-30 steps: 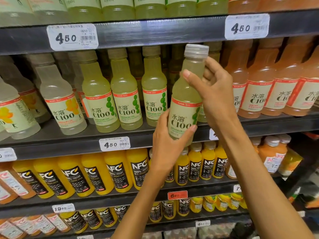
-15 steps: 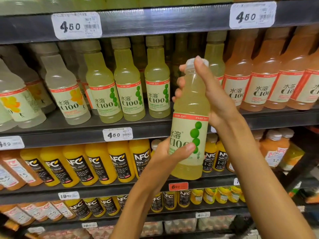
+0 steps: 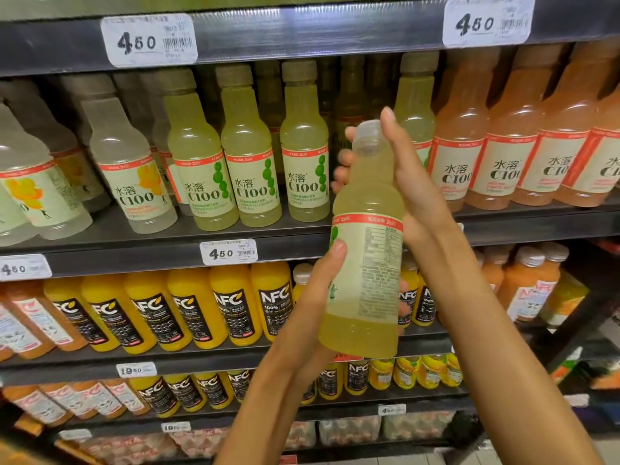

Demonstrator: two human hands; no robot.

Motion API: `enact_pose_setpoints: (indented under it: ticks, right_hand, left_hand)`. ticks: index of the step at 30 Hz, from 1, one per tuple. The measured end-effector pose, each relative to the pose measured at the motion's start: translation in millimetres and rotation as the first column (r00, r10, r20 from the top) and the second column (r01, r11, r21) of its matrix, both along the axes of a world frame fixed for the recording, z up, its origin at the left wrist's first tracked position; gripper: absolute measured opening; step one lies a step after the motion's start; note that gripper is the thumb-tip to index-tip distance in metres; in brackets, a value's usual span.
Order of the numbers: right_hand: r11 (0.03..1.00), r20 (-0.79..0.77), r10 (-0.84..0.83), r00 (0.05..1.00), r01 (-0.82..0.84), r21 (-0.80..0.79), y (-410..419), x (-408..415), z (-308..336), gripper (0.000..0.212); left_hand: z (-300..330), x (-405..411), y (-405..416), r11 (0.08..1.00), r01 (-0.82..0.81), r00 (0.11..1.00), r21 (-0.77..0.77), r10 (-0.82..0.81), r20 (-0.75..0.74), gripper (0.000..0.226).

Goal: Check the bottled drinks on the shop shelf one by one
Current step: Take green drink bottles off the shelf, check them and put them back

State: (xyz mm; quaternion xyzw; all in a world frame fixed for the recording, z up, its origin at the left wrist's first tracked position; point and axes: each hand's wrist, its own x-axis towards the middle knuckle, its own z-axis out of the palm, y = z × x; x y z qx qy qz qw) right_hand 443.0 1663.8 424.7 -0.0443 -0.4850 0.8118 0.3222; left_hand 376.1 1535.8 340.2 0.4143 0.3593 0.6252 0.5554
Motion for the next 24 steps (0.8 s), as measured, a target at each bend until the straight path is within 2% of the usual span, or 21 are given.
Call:
enact_pose_setpoints:
  ticks: [2,5,8,10,13,17,19,21,24]
  right_hand:
    - [1.0,-0.031,-0.012,0.999,0.013,0.017,-0.2,0.0,-1.5,0.034]
    - [0.98,0.038,-0.148,0.988,0.142,0.136,0.2,4.8,1.1,0.032]
    - [0.945,0.105,-0.275,0.956,0.248,0.213,0.3,7.7,2.7,0.034]
    - [0.949,0.139,-0.262,0.955,0.228,0.219,-0.6,8.5,4.7,0.035]
    - [0.971,0.127,-0.204,0.971,0.184,0.156,-1.0,8.4,4.8,0.032]
    - [0.992,0.125,-0.104,0.987,0.111,-0.052,-0.5,2.4,-4.2,0.054]
    - [0.977,0.145,-0.053,0.988,0.081,-0.196,-0.4,1.1,-7.8,0.056]
    - [0.958,0.195,-0.008,0.981,0.063,-0.28,0.0,3.1,-8.9,0.038]
    - [0.969,0.25,0.01,0.968,0.052,-0.242,-3.5,5.9,-13.4,0.041]
  left_hand:
    - [-2.5,-0.2,-1.0,0.998,-0.05,0.997,-0.036,0.048,-0.061,0.065]
    - [-3.6,-4.6,-5.1,0.976,-0.209,0.954,-0.067,0.189,-0.233,0.056]
    - [0.5,2.1,-7.5,0.98,-0.197,0.949,-0.036,0.181,-0.256,0.034]
    - [3.3,7.4,-8.0,0.983,-0.176,0.973,-0.061,0.164,-0.163,0.038]
    - [9.2,9.1,-10.6,0.998,-0.038,0.997,-0.047,0.041,0.07,0.057]
    - [18.0,18.1,-13.0,0.99,0.141,0.926,-0.004,-0.13,0.354,0.065]
    - [20.8,20.8,-15.1,0.986,0.167,0.89,0.024,-0.161,0.426,0.065]
    - [27.0,22.3,-19.2,0.985,0.165,0.874,0.045,-0.167,0.457,0.063]
    - [41.4,28.7,-22.2,0.994,0.109,0.89,-0.016,-0.09,0.448,0.064]
